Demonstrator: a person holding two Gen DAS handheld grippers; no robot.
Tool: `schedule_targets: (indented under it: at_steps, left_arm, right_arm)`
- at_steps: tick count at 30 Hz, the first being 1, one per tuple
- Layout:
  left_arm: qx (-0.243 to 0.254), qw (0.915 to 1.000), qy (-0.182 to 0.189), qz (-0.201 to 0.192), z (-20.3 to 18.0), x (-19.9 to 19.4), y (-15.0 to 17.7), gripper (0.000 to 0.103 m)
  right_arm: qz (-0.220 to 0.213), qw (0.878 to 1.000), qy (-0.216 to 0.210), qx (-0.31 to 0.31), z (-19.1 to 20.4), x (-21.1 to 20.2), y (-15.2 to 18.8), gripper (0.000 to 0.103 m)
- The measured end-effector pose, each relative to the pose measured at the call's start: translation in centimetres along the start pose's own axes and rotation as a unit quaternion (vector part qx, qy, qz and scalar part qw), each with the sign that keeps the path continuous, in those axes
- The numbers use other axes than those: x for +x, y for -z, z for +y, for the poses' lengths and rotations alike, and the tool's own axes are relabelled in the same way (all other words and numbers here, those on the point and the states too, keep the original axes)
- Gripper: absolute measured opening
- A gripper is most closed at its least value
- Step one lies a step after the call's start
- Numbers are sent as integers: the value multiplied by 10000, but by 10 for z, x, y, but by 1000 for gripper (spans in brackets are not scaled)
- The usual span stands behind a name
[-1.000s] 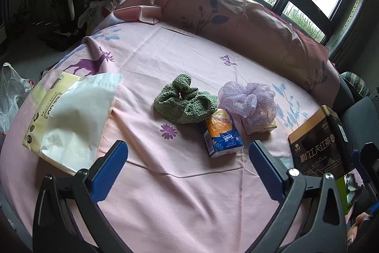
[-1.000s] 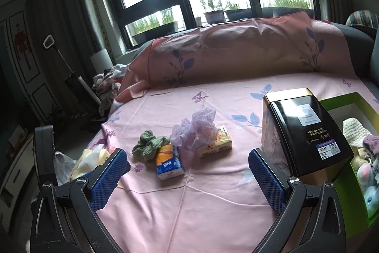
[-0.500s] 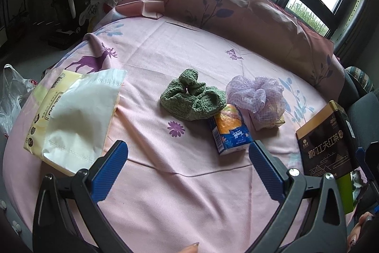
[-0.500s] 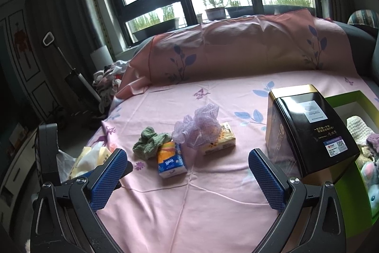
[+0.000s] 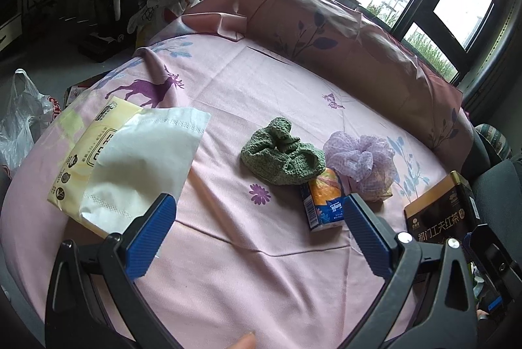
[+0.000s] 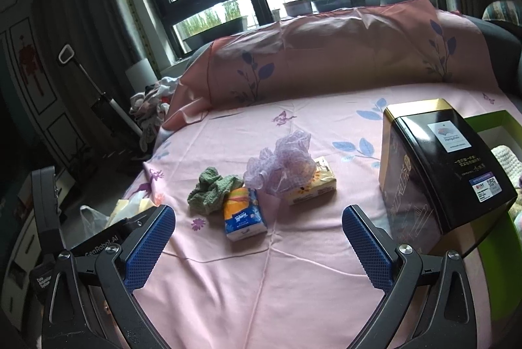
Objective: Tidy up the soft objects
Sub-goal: 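Move the right tool back over the bed toward the remaining items, then grasp the blue Tempo tissue pack with the right tool and lift it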
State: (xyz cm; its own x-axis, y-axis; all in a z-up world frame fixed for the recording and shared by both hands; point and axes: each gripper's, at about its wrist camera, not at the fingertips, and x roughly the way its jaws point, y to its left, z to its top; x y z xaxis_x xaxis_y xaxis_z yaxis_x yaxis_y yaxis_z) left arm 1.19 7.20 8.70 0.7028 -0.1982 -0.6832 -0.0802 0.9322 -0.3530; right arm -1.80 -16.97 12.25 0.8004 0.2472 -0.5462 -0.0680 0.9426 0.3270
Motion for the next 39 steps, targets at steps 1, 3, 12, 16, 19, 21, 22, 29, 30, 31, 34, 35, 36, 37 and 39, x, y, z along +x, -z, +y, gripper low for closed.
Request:
schedule_targets:
  at_steps: [1,3,12,16,19,21,22,29,30,31,34,35,36,37,39]
  left_arm:
    - [-46,10000,10,8,2,0,0,101]
    - [-82,9999,85,65,4,2,-1,101]
    - [88,9999,-51,137,7,5,-2,91]
    - [-66,9998,-185,27,16,1,-5,90]
    - [-103,9999,-101,-39,20,-2,-6,90]
    - [-124,9998,-137,-18,20,-2,-7,90]
    - [-130,9998,-175,5,20,-1,-6,90]
    - [-141,9998,-65,89,18,-2,-5,90]
    - [-137,9999,-24,103,17,-1,-6,90]
    - [-132,9998,8,125,17,-1,-5,90]
    - [-106,9994,131,294,13,1,-4,87]
    - [-79,9991,192,366,10,2,-3,85]
    - [-46,9989,230,417,7,3,-2,83]
    - [-2,9988,226,439,4,3,-1,80]
    - [95,9990,181,404,-1,2,2,79]
  right_arm:
    - [71,9999,-79,29,0,3,0,102]
    - [160,9998,-89,15,3,10,-1,102]
    - [1096,9932,7,-383,20,88,-11,88]
    - [1562,9864,90,-502,18,126,-7,82]
    - [1764,9822,42,-649,21,143,1,82]
    - [1893,9784,30,-833,27,153,9,82]
    - [1921,9768,77,-941,31,158,12,82]
    - [1881,9680,829,-1440,37,160,30,54]
    - [1912,9679,826,-1409,36,156,30,54]
    - [1936,9683,815,-1348,34,150,31,54]
    - [2079,9661,937,-1213,30,127,35,54]
    - [2146,9645,955,-1205,29,119,39,54]
    - [2225,9634,922,-1180,28,111,43,54]
    - [2309,9625,855,-1140,26,104,48,54]
    - [2418,9625,729,-989,21,89,56,54]
